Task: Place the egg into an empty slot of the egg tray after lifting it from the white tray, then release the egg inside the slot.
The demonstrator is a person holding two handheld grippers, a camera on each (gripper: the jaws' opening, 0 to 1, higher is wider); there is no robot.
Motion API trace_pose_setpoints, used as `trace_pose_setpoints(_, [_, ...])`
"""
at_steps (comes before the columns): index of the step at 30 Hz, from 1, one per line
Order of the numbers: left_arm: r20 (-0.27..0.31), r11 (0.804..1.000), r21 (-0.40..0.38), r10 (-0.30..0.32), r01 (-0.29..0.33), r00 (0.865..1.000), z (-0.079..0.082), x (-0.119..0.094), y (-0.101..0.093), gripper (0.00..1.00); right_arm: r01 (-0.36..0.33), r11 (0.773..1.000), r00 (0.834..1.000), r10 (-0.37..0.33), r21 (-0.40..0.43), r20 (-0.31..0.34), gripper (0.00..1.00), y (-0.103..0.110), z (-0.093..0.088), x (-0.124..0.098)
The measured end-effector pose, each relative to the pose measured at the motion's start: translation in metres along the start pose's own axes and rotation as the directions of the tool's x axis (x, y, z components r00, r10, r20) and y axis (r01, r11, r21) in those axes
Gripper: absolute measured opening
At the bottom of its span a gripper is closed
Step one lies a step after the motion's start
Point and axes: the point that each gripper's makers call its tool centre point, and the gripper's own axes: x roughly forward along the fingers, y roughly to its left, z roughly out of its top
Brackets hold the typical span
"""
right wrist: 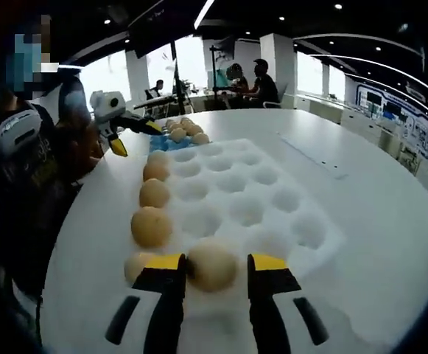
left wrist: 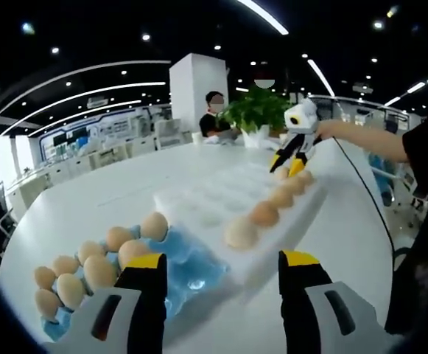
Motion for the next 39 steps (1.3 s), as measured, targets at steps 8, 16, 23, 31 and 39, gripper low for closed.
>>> trace_pose_setpoints(8, [0.006, 1.000, -0.005, -0.006, 0.006, 1.000, 0.001, 0.000, -0.003, 0.62, -0.016, 1.000, 0.998, 0.016, -0.014, 0.059, 0.33, -0.001, -0.001, -0.003])
trace_pose_setpoints(16, [-0.001, 1.000, -0.010, -0.016, 0.016, 1.000, -0.001, 0.001, -0.008, 0.62, 0.010, 0.998, 0.995, -0.003, -0.069, 0.097, 0.28, 0.014, 0.005, 0.000])
trace_pose_setpoints(23, [0.012, 1.000, -0.011, -0.015, 0.015, 1.000, 0.005, -0.003, -0.008, 0.62, 0.009, 0.999, 0.992, -0.014, 0.038, 0.129, 0.28, 0.011, 0.006, 0.000])
trace_pose_setpoints(31, [0.015, 0.999, -0.019, -0.026, 0.026, 1.000, 0.005, -0.002, -0.011, 0.62, 0.021, 0.995, 0.991, -0.033, 0.100, 0.129, 0.28, -0.003, 0.006, -0.007])
trace_pose_setpoints(39, [0.024, 0.999, -0.025, -0.041, 0.041, 0.999, 0.008, -0.002, -0.014, 0.62, 0.057, 0.985, 0.986, -0.081, 0.163, 0.144, 0.28, -0.011, 0.017, -0.019])
